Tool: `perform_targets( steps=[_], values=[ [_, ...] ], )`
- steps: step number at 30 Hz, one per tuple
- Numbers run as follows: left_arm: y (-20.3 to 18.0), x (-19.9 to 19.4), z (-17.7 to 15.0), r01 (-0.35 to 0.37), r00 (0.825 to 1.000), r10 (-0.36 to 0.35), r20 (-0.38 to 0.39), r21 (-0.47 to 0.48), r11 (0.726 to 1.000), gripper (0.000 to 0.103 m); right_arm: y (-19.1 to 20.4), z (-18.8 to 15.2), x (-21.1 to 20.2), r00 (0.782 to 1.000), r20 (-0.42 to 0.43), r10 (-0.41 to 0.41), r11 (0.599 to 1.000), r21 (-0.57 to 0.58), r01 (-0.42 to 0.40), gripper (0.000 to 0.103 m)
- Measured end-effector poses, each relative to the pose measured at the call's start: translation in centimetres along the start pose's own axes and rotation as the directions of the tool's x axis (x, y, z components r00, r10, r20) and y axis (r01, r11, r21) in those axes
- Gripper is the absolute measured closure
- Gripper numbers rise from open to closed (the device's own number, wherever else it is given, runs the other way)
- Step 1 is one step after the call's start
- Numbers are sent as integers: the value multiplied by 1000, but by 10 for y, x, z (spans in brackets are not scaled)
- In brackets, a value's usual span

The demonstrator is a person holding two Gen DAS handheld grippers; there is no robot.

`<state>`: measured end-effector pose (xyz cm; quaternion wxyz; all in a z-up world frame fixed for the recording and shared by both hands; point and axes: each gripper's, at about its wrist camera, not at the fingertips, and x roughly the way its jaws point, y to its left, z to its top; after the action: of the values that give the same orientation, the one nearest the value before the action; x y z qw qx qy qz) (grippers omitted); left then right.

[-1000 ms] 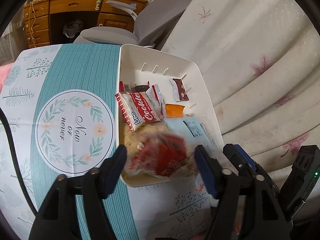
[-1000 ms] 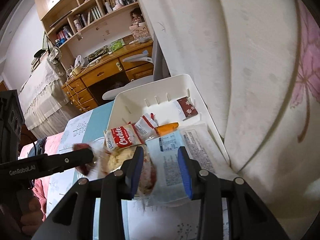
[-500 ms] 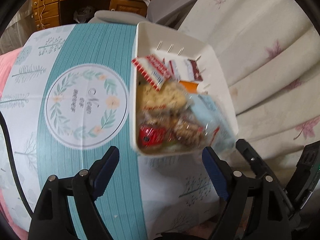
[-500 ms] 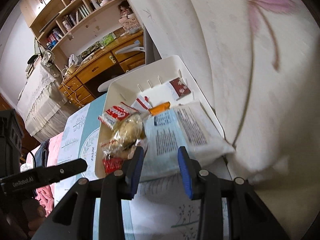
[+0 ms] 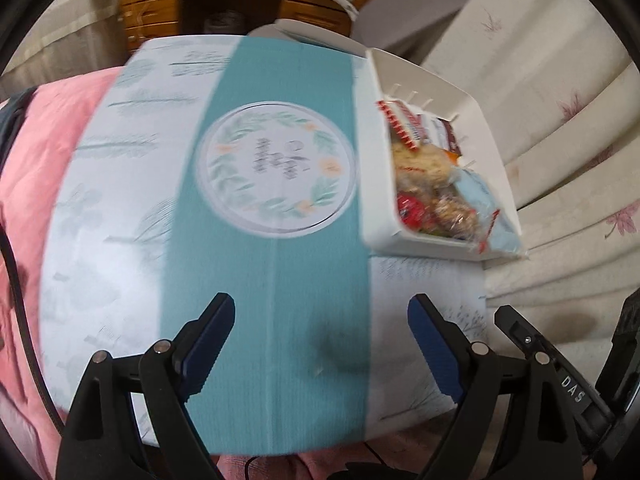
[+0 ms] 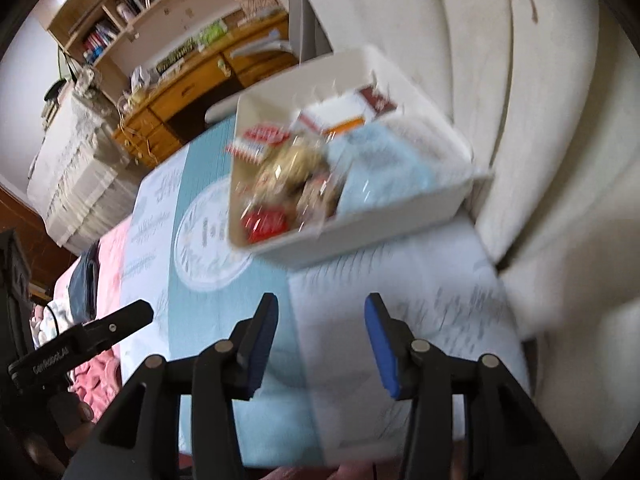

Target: Organize snacks

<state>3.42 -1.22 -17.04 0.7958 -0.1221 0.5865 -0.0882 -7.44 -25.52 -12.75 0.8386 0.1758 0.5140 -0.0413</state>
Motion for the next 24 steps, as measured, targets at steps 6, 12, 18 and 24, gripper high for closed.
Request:
perform_targets(
  steps=[6,12,18,24],
  values=[
    [30,-48,-28,-51,998,50,48,2,999,1,38,-30,-9,996,-75,47,999,-22,-48,34],
    [36,-103,-36,-97,988,91,121,39,995,1,84,-47,-37,997,-56,49,983,-176,-58,17],
    [30,-146,-41,-133,979,123,162,51,990,1,111,-56,-74,997,-78,20,971,-235,-38,8],
    [15,-169,-57,-230,951,207,229,76,970,1,119,-70,-114,999,-23,27,963,-266,-32,7]
  ],
)
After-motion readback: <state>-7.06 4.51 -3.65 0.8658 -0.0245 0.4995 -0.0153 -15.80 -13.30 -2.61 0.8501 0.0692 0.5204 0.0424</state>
